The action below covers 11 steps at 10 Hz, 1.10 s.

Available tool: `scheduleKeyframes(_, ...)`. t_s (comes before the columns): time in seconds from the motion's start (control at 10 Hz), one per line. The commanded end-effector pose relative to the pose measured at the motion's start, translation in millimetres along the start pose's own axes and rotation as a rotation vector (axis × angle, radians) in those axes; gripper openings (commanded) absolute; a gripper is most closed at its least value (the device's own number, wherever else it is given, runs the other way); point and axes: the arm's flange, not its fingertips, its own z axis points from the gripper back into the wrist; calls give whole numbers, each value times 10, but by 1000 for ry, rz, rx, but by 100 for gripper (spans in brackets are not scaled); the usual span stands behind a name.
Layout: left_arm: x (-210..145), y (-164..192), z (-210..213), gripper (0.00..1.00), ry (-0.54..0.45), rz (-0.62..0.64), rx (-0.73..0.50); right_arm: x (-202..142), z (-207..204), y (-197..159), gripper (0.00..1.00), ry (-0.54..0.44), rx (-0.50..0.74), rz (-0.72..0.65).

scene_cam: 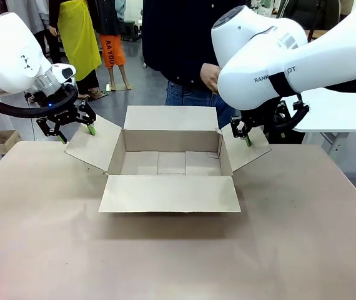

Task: Pack the gift set into the box.
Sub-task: Lift both hands away from the flaps of the Package Box.

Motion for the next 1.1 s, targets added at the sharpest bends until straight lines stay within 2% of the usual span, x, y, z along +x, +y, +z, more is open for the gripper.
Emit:
scheduleKeyframes(0.0,-4,-9,13,100,0,12,16,11,13,-20,100,-12,-17,-9)
scheduleKeyframes(1.0,-4,-9,13,100,0,12,16,11,13,-20,100,-12,-17,-9)
